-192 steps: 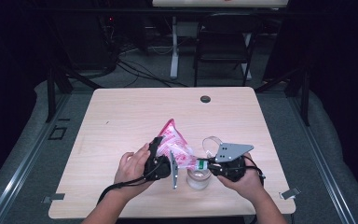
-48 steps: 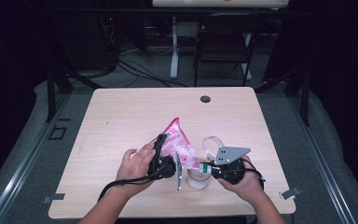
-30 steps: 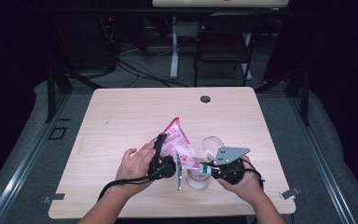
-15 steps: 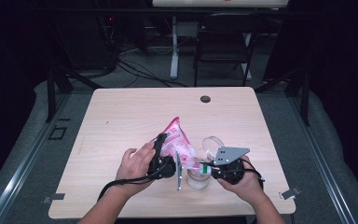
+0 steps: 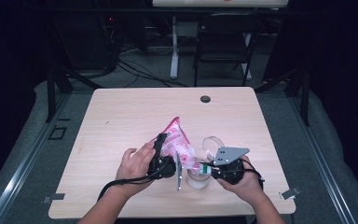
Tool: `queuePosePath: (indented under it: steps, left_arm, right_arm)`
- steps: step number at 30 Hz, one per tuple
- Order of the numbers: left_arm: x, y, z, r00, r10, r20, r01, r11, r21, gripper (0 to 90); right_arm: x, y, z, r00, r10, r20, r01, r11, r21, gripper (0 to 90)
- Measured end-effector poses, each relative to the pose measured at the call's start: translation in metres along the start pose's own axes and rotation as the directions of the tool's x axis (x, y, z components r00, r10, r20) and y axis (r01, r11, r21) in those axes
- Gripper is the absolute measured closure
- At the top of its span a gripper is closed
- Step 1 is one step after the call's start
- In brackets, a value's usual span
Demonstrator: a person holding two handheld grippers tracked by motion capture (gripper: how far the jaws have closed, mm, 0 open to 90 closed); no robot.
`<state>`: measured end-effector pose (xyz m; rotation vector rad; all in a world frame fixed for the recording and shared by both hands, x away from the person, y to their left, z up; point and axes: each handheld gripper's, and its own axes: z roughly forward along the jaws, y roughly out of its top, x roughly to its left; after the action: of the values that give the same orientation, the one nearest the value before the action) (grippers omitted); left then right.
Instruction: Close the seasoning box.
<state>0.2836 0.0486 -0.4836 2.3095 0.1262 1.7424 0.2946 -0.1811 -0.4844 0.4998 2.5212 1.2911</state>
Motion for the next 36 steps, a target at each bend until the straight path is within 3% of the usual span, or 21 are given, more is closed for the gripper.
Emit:
queuePosePath:
  steps: [36]
  left_arm:
    - [0.0021, 0.0010, -0.0010, 0.9999, 0.008, -0.012, -0.008, 1.0000, -0.005, 59.6]
  right_arm:
    - [0.0005, -0.0005, 0.0016, 1.0000, 0.001, 0.000, -0.001, 1.000, 0.003, 89.6]
